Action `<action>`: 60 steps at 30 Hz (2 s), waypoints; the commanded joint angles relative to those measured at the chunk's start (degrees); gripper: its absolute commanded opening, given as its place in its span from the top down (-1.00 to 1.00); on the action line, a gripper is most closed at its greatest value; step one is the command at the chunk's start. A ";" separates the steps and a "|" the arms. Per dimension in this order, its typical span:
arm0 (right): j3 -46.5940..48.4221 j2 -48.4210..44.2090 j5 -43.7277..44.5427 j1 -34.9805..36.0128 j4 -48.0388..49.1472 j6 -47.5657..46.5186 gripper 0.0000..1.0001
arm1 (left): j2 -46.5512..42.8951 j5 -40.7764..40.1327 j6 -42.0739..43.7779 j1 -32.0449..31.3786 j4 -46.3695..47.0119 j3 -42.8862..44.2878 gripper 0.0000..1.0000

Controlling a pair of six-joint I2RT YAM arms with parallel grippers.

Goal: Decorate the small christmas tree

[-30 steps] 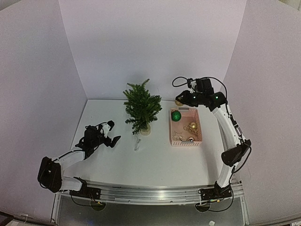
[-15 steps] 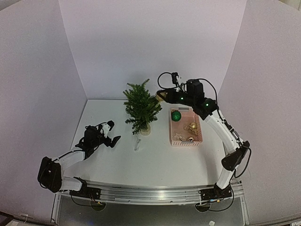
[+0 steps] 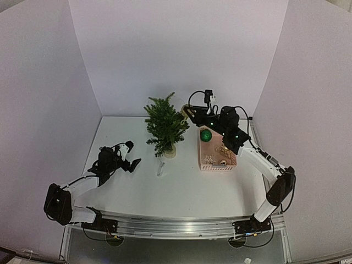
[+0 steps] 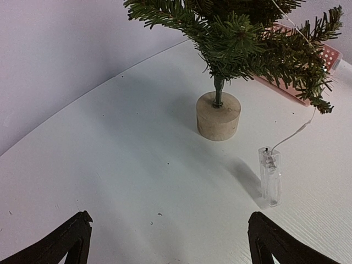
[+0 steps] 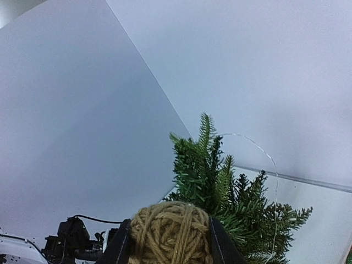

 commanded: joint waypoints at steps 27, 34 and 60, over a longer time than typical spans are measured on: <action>-3.06 1.86 3.31 -0.11 8.34 -0.48 0.85 | -1.73 2.32 1.22 0.33 -0.85 0.31 -0.99; -3.92 2.18 3.66 -0.32 8.17 -0.11 0.88 | -1.95 1.63 1.52 0.33 -0.87 0.22 -0.99; -7.96 -0.38 4.26 -1.27 8.07 1.91 0.95 | -2.05 1.95 1.90 0.32 -1.05 -0.08 -0.99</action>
